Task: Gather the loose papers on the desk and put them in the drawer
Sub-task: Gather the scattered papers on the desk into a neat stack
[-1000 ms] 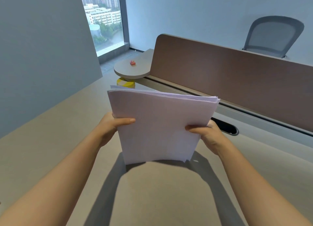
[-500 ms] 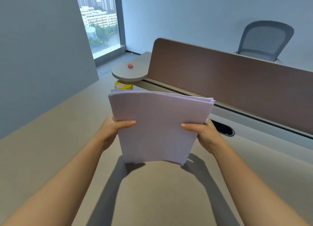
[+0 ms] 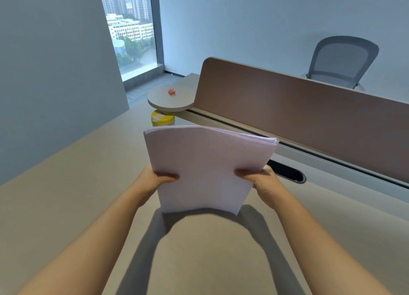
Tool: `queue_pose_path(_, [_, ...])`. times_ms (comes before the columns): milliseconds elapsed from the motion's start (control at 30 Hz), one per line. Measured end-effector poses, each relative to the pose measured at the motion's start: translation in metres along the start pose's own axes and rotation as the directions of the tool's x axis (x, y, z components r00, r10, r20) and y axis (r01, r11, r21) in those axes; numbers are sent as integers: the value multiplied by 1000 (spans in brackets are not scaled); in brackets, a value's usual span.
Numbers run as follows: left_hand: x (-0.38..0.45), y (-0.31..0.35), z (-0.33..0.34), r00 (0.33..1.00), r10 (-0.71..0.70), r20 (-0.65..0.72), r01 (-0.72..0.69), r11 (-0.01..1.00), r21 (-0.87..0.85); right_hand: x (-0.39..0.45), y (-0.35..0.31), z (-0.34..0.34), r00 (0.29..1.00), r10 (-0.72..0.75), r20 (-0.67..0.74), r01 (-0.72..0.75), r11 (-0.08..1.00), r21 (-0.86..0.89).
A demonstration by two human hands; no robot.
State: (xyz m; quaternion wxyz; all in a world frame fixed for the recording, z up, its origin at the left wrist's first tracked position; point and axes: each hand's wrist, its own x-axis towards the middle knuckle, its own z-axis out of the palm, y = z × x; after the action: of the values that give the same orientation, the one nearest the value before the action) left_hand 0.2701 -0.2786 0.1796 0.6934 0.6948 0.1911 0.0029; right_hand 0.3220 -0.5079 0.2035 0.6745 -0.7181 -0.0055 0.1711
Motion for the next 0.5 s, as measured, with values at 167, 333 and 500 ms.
queue_pose_path(167, [11, 8, 0, 971, 77, -225, -20, 970, 243, 8, -15, 7, 965, -86, -248, 49, 987, -151])
queue_pose_path(333, [8, 44, -9, 927, 352, -126, -172, 701, 692, 7, -34, 22, 891, -431, -142, 253, 732, -633])
queue_pose_path(500, [5, 55, -6, 931, 366, 20, -187, 427, 885, 8, -37, 32, 944, -330, -6, 284, 821, -495])
